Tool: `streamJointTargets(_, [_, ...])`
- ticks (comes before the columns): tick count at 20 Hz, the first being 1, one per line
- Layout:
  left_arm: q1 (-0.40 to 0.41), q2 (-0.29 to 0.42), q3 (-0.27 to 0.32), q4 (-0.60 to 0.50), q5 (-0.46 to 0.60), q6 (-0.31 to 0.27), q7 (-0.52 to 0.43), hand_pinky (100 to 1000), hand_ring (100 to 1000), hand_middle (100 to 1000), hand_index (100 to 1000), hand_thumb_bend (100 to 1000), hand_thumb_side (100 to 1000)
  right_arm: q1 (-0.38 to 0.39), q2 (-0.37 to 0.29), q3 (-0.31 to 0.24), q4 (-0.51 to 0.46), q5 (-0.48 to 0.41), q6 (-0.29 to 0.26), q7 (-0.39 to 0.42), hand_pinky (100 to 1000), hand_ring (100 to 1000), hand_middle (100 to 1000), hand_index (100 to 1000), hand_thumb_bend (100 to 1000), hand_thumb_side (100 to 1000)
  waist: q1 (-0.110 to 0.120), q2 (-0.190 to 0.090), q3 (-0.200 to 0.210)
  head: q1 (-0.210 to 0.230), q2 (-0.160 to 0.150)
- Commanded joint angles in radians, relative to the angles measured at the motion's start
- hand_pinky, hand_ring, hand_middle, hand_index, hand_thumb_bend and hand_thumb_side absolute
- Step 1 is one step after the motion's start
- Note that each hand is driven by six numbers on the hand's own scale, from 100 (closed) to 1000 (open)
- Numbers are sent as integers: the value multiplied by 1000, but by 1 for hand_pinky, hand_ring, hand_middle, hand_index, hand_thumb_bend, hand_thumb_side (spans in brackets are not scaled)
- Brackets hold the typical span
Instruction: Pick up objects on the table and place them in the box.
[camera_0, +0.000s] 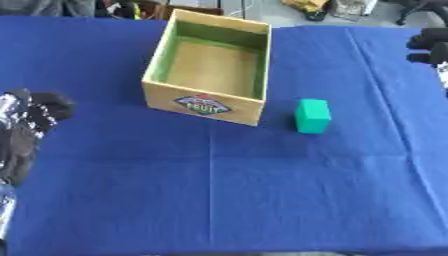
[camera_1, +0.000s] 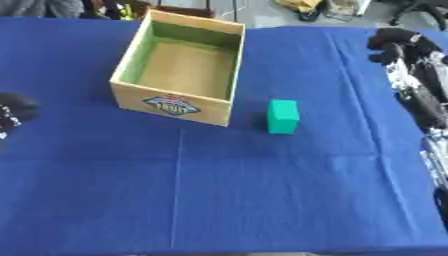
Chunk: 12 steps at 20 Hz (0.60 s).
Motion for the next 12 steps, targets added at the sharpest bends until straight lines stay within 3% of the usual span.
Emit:
streamJointTargets(1, [-5,10,5,-12,1,-1,-1,839,774,611,683,399,1000,-40,-84,19,15,34,-32,69,783,832,772,850,142,545,3,-19,2,-4,7])
streamJointTargets(6, [-4,9,2,-11,1,0,-3,839,774,611,683,398,1000,-109,-119,60,69,89,-76,153,794,849,795,862,248,515,7,-21,7,-7,11])
streamJointTargets(12, [-5,8,-2,-10,2,0,-6,839,773,610,683,398,1000,-179,-120,111,137,187,-125,239,802,866,816,874,453,511,10,-24,16,-12,14])
